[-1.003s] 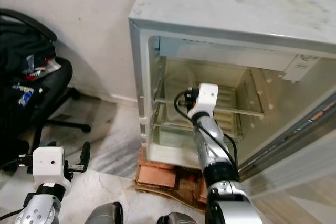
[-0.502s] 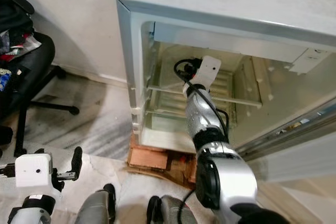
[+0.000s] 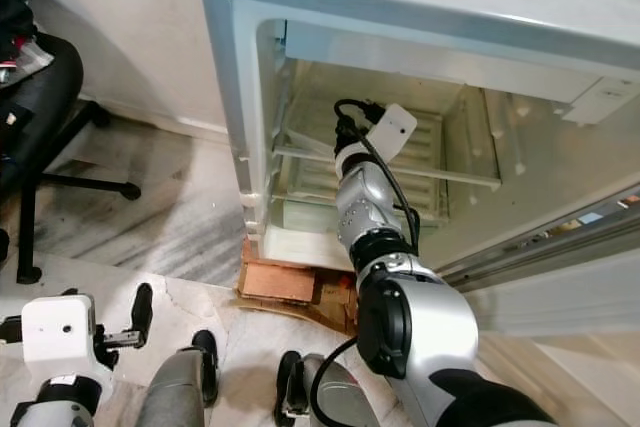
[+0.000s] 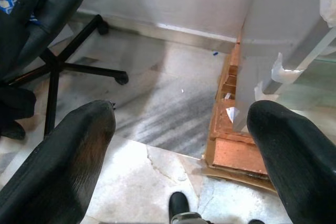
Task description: Restocking fridge
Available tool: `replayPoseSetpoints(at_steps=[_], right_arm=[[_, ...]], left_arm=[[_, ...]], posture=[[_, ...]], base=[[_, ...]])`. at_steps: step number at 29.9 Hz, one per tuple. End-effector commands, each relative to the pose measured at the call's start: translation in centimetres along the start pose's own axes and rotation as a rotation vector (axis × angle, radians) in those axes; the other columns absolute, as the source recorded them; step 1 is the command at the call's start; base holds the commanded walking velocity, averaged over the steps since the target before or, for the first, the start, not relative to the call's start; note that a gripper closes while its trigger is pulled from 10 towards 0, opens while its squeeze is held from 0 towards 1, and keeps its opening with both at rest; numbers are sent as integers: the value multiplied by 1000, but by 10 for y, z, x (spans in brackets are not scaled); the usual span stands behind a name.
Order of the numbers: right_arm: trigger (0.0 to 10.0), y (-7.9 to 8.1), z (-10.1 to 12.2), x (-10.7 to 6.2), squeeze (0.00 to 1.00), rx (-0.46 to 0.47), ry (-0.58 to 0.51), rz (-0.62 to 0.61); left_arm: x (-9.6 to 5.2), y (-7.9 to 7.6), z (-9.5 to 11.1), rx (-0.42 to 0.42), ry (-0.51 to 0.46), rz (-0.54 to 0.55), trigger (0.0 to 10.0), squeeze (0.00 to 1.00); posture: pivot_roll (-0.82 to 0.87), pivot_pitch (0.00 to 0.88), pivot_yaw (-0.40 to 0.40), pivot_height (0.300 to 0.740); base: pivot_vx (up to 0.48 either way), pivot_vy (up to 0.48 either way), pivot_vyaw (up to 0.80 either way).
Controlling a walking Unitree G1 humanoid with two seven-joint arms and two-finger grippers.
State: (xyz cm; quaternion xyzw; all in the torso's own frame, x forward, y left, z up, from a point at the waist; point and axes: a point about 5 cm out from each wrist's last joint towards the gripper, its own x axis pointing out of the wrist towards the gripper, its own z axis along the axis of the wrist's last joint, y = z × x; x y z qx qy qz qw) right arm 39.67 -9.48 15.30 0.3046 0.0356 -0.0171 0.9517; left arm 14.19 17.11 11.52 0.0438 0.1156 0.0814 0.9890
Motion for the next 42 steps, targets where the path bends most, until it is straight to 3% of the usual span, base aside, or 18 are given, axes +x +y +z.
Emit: replayPoseSetpoints(at_steps=[1,24,25,27,28,36,42], right_arm=[[10000,-13,-25,-7,1000,8,109,-58],[10000,-10,-24,-7,1000,-1,101,-43],[10000,0,1,0,1000,-95,4,67],[10000,15,28,6,1000,-211,-98,217],[10000,22,31,6,20,-211,-106,279],[10000,29,29,5,0,-227,-103,329],[10000,18,35,5,0,-309,-121,328]], left_arm=[[-5,0,-3,5,25,-1,10000,0],[-5,-1,-3,4,29,1,10000,0],[7,-2,-2,-5,5,4,10000,0],[23,-3,1,-18,-26,8,10000,0],[28,-3,1,-21,-33,12,10000,0],[28,-4,1,-21,-35,11,10000,0],[37,-4,1,-23,-52,9,10000,0]], posture=[[282,382,-156,740],[283,380,-158,740],[242,290,-155,740],[242,287,-154,740],[243,277,-154,740],[243,275,-152,740],[230,247,-149,740]], base=[[0,0,0],[0,0,0],[0,0,0],[0,0,0],[0,0,0],[0,0,0],[0,0,0]])
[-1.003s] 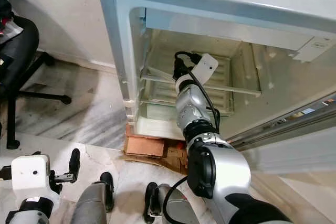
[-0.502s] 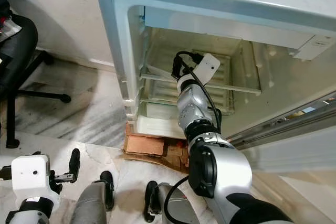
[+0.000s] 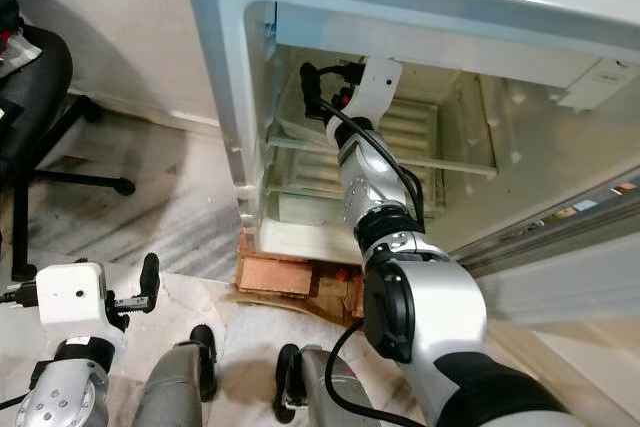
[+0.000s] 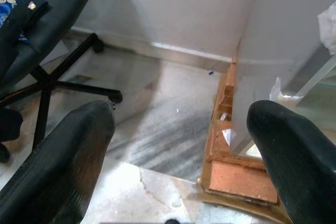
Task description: Restocking fridge
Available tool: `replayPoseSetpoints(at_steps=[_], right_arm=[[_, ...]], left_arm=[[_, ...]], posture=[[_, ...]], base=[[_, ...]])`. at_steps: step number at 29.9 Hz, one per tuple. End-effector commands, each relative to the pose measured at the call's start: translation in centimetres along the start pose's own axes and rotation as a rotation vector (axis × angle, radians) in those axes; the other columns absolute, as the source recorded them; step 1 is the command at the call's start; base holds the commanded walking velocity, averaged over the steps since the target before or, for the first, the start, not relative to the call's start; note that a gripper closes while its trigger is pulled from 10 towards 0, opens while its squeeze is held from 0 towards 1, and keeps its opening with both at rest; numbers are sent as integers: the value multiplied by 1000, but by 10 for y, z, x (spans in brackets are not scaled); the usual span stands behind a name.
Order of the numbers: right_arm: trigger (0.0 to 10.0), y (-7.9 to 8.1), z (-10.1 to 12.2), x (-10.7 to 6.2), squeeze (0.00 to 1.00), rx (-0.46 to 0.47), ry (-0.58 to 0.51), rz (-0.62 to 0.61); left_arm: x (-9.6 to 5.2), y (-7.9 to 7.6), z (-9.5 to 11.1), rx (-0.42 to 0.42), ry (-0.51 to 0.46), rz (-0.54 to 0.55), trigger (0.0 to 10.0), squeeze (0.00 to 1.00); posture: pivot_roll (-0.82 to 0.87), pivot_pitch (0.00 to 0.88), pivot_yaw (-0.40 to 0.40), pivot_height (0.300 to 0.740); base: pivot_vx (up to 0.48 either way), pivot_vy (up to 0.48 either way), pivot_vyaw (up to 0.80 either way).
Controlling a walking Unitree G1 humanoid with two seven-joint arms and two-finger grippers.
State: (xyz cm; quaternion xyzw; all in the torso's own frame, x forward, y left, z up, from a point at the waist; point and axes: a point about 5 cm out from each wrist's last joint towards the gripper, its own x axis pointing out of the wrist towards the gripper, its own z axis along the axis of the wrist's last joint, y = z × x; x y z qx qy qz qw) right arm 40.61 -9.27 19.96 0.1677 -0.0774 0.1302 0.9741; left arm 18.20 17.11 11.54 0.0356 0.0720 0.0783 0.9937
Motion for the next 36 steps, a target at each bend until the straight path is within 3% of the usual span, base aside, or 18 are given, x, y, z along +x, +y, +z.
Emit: replayPoseSetpoints(at_steps=[1,6,8,18,23,25,26,28,36], right_arm=[[10000,-12,-4,-6,0,-28,12,-12],[10000,-25,-2,-10,0,-65,-3,-27],[10000,-41,-5,-20,0,-93,1,-52],[10000,-61,-26,-54,0,-142,-12,-58],[10000,-56,-33,-78,0,-238,-34,-31],[10000,-47,-40,-90,0,-46,-12,49],[10000,-44,-43,-96,0,-20,-9,72],[10000,-43,-47,-102,0,-104,0,49],[10000,-37,-60,-130,0,-183,94,-35]], left_arm=[[-1,2,-8,1,30,12,10000,0],[7,1,-7,4,16,15,10000,0],[15,-1,-7,6,9,17,10000,0],[29,0,-9,28,-10,2,10000,0],[37,1,-10,35,-18,2,10000,0],[40,0,-10,37,-22,1,10000,0],[41,0,-10,38,-24,0,10000,0],[42,-1,-11,37,-26,-3,10000,0],[45,-5,-16,42,-28,-26,10000,0]], posture=[[228,244,-148,740],[219,218,-143,740],[206,191,-135,740],[175,108,-99,740],[162,69,-90,740],[156,52,-86,740],[152,43,-84,740],[145,34,-81,740],[128,12,-71,740]], base=[[0,0,0],[0,0,0],[0,0,0],[0,0,0],[-100,0,0],[-300,0,0],[-300,0,0],[-304,0,0],[-322,0,0]])
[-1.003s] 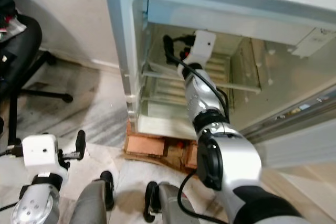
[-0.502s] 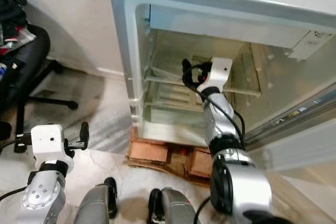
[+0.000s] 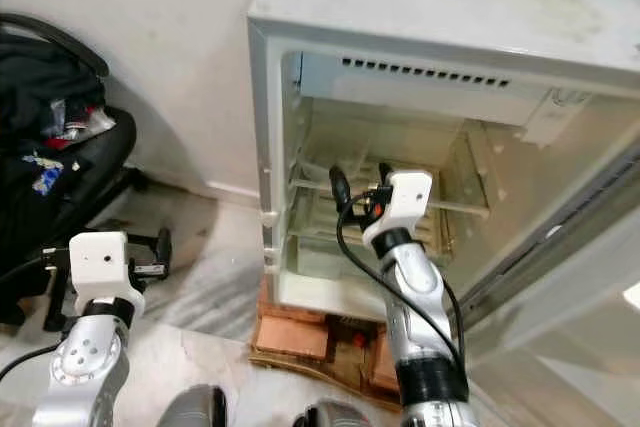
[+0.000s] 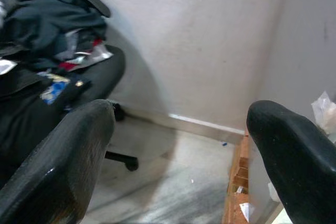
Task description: Restocking fridge
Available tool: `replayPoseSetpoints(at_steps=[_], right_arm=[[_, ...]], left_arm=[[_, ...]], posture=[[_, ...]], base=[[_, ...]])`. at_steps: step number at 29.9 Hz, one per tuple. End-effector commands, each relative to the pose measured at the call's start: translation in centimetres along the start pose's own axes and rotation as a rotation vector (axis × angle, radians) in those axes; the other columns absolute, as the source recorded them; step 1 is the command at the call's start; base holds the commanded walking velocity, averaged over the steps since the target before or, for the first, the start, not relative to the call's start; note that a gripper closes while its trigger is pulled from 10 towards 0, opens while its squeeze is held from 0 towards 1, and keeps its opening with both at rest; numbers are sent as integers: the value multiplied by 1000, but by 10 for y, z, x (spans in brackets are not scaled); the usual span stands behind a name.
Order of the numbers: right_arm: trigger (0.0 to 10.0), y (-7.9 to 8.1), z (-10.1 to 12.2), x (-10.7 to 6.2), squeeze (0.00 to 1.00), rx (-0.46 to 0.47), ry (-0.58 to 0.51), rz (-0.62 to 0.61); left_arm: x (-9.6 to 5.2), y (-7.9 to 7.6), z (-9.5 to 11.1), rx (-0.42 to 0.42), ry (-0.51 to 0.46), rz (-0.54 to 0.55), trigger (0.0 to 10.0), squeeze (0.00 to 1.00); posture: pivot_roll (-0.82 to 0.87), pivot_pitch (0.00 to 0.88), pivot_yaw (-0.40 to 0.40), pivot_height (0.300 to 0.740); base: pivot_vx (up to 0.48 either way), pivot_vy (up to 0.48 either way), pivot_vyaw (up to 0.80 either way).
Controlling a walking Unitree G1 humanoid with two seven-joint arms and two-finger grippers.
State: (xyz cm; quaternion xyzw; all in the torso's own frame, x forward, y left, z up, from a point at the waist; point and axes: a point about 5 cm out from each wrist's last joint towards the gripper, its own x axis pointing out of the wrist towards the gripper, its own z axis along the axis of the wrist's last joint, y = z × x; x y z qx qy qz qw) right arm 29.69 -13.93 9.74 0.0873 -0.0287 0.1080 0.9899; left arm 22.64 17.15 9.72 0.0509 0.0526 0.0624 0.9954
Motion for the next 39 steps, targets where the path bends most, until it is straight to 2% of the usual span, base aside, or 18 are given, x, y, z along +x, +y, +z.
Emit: replayPoseSetpoints(at_steps=[1,3,7,12,13,15,20,27,31,39], right_arm=[[10000,5,8,0,0,-23,-15,10],[10000,4,7,-3,0,-6,-14,-5],[10000,3,8,-10,0,-41,-6,25],[10000,-4,1,-15,0,-56,40,-16],[10000,-6,-2,-15,0,-85,62,-46],[10000,-4,-4,-15,0,-77,85,-28],[10000,-1,-1,-14,0,-81,68,-31],[10000,-12,-4,-20,0,-78,88,-114],[10000,-19,-11,-30,0,-89,119,-131],[10000,-20,-13,-30,0,-92,138,-119]], left_arm=[[0,4,-6,15,16,-1,10000,0],[0,5,-7,18,18,-3,10000,0],[1,6,-9,24,21,-9,10000,0],[3,5,-11,25,21,-12,10000,0],[3,4,-11,25,20,-14,10000,0],[4,3,-11,25,16,-16,10000,0],[7,2,-9,36,0,-22,10000,0],[8,3,-10,41,-1,-52,10000,0],[6,2,-13,45,6,-60,10000,0],[6,-2,-14,36,7,-71,10000,0]], posture=[[125,5,-69,740],[118,0,-67,740],[105,0,-63,740],[96,0,-63,740],[96,0,-61,740],[95,0,-60,740],[90,0,-53,740],[82,0,-49,740],[73,4,-46,740],[71,5,-46,740]], base=[[-341,0,0],[-343,0,0],[-345,0,0],[-343,0,0],[-311,0,0],[-251,0,0],[0,0,0],[0,0,0],[0,-450,0],[0,-480,0]])
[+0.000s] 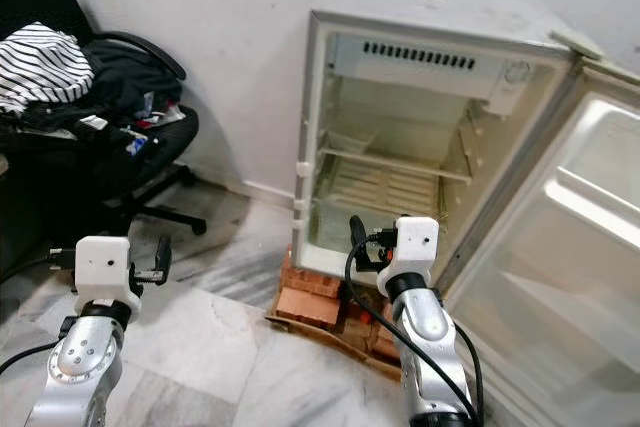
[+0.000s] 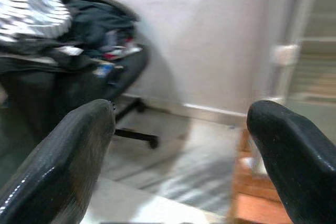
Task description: Restocking fridge
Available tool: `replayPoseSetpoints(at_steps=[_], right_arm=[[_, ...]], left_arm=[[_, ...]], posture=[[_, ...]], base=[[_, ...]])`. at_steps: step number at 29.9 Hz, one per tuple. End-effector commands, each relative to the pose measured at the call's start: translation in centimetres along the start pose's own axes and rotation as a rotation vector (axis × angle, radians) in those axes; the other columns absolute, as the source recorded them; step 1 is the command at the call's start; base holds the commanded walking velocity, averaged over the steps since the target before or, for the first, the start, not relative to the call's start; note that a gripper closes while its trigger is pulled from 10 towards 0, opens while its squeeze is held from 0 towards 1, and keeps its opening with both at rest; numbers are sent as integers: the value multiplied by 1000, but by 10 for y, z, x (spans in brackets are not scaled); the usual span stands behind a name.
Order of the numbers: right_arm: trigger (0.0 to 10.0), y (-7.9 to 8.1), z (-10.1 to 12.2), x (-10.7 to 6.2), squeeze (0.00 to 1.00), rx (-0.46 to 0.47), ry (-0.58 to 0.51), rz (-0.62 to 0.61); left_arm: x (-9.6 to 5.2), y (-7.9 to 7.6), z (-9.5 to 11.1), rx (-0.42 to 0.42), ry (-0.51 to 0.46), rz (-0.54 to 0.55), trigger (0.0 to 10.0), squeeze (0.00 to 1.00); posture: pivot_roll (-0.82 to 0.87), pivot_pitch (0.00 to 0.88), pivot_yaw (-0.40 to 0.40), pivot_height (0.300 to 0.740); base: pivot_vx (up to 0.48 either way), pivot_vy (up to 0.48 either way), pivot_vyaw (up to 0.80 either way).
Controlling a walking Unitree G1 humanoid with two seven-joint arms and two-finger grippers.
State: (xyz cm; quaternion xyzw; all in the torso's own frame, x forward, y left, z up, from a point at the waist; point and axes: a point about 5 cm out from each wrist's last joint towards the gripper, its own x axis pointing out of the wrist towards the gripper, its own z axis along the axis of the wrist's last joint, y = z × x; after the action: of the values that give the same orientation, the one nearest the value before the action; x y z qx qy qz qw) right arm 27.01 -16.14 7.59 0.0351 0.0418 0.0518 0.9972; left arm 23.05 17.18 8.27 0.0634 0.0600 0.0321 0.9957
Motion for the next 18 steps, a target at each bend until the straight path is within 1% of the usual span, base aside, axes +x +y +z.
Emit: replayPoseSetpoints(at_steps=[1,5,6,7,9,10,11,14,18], right_arm=[[10000,0,3,2,0,0,-2,6],[10000,2,-1,3,0,24,18,41],[10000,8,-4,2,0,56,42,100],[10000,11,-6,1,0,71,54,130],[10000,16,-7,0,0,91,68,179],[10000,16,-7,0,0,91,68,179],[10000,21,-10,-1,0,104,100,237],[10000,27,-13,-2,0,94,136,321],[10000,27,-16,-2,0,105,163,369]], left_arm=[[0,-1,0,7,-3,-11,10000,0],[0,0,0,10,-4,-12,10000,0],[-1,-1,0,9,-3,-12,10000,0],[-1,-1,-1,9,-1,-13,10000,0],[-1,-1,-1,7,0,-17,10000,0],[-1,-1,-1,7,0,-17,10000,0],[-2,-3,-2,6,2,-24,10000,0],[-3,-5,-3,-1,9,-33,10000,0],[-3,-7,-5,-14,19,-46,10000,0]], posture=[[74,7,-47,740],[76,8,-47,740],[77,9,-47,740],[77,8,-48,740],[77,9,-48,740],[77,9,-48,740],[76,8,-48,740],[77,8,-48,740],[79,7,-49,740]], base=[[0,-480,0],[0,-480,0],[0,-480,0],[0,-480,0],[0,-480,0],[0,-480,0],[0,-480,0],[0,-480,0],[0,-476,0]])
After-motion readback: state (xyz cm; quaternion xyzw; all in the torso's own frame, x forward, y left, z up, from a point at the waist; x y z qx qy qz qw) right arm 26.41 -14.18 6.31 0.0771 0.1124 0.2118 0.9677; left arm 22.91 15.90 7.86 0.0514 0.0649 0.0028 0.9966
